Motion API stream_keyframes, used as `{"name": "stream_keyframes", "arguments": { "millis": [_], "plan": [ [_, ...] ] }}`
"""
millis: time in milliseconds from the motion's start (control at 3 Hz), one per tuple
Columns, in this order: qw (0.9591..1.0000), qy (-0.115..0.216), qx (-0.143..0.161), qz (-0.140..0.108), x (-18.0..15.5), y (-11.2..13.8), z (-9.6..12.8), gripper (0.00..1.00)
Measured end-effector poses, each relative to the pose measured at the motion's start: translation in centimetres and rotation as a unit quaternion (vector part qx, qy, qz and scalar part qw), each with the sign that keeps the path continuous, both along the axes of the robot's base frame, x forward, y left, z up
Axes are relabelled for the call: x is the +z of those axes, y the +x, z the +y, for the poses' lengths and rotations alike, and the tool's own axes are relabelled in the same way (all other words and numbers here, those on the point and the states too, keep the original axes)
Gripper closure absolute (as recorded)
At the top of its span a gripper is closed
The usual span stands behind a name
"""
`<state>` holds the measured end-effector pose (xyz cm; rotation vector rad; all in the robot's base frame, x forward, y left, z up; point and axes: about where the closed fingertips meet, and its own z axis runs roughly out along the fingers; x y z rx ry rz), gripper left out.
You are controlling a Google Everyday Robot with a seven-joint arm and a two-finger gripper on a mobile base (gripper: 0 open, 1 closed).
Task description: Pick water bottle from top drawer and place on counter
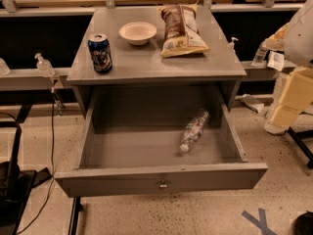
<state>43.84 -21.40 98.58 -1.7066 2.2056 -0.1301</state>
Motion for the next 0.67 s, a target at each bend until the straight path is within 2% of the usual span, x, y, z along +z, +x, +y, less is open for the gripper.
{"name": "stream_keyframes", "arguments": {
  "millis": [333, 667],
  "plan": [
    [1.0000, 0.000, 0.000, 0.000, 0.01, 0.00, 0.00, 0.00],
    [0.9996, -0.010, 0.020, -0.016, -0.22, 0.42, -0.05, 0.00]
  ]
}}
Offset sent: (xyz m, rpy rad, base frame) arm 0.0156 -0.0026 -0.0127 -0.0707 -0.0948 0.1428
